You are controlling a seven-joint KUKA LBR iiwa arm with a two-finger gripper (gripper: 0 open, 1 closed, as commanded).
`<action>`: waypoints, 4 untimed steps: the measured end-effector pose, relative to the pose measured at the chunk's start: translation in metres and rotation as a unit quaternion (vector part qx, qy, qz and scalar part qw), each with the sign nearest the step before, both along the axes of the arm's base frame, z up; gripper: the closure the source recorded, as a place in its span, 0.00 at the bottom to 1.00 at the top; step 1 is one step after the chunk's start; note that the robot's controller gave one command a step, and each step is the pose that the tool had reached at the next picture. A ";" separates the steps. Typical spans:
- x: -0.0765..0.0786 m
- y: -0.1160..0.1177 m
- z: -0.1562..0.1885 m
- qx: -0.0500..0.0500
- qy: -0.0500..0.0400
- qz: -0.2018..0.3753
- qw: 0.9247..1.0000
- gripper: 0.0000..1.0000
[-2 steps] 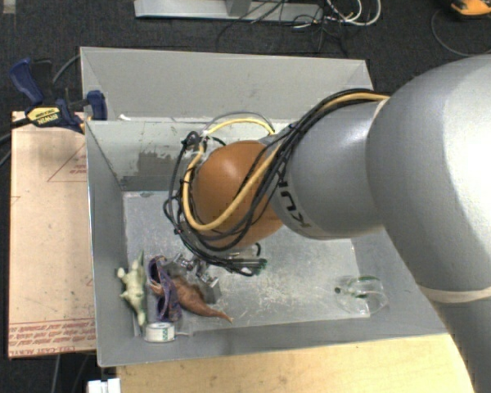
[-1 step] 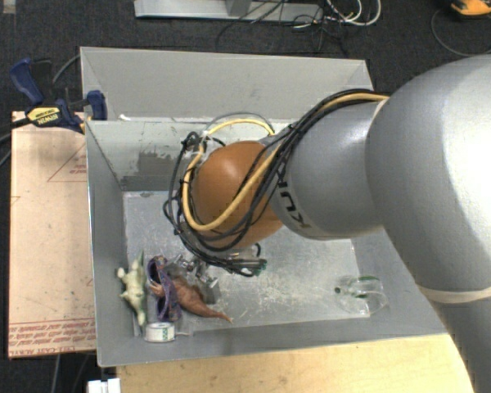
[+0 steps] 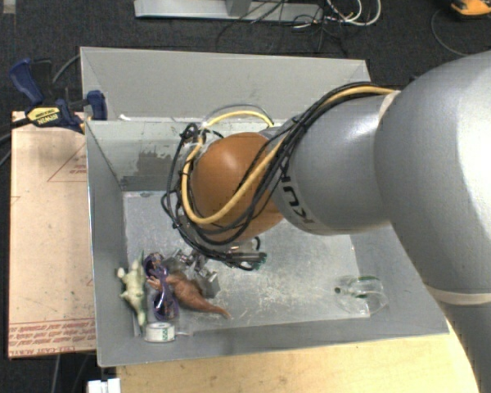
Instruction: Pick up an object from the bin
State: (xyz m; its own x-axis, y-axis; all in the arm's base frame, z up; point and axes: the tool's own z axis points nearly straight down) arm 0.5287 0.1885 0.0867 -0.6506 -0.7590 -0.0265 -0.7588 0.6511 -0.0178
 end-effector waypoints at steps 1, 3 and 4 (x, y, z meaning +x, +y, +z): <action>0.002 0.002 -0.017 -0.001 0.002 -0.010 1.000 1.00; 0.011 0.004 -0.011 -0.003 0.003 -0.011 1.000 1.00; 0.012 0.014 0.024 0.000 0.001 -0.001 1.000 1.00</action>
Offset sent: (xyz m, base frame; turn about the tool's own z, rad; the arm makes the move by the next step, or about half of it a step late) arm 0.0000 0.0000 0.0000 0.0000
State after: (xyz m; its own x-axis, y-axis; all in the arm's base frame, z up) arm 0.5411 0.2022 0.1106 -0.6520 -0.7578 -0.0243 -0.7577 0.6524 -0.0162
